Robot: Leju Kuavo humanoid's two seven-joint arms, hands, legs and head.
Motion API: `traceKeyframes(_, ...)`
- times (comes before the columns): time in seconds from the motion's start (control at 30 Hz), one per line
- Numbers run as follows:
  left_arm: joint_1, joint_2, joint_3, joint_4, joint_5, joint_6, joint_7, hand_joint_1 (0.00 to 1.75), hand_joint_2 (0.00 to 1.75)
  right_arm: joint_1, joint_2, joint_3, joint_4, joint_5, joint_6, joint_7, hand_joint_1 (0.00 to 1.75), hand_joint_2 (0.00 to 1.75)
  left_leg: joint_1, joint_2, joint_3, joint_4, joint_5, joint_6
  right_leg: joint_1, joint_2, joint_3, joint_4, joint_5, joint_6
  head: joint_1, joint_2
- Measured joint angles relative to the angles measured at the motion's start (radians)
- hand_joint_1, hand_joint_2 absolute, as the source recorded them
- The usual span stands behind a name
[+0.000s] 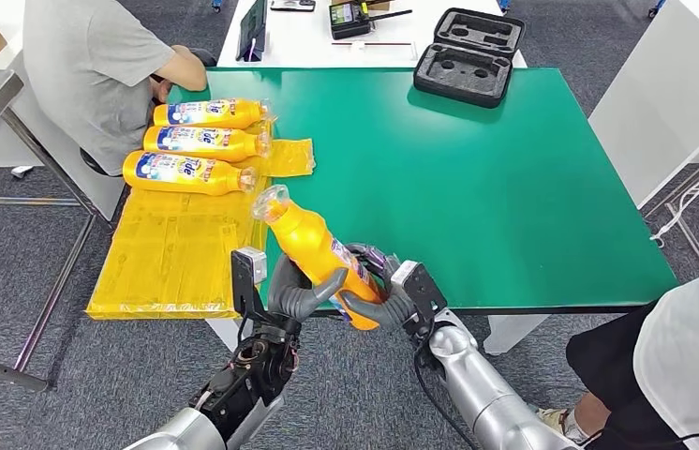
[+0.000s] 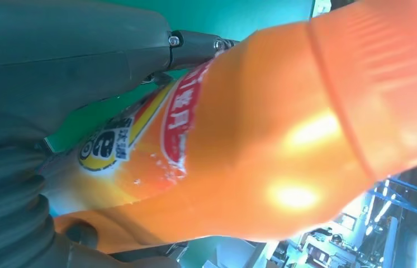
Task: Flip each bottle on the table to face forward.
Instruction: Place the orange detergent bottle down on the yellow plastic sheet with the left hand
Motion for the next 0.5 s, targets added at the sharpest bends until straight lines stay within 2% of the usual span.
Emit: traceKeyframes(0.5,-0.002,0.013,0.001,-0.004,0.023,0.003,-0.012,0.00,1.75,0.031,-0.021,-0.004,-0.010,-0.008,-0.019,0.000,1.71,1.75,0.000,0.000,0.000,0.000,0.000,0.000,0.000,0.000,0.000,0.000,0.000,0.000,0.000,0.000)
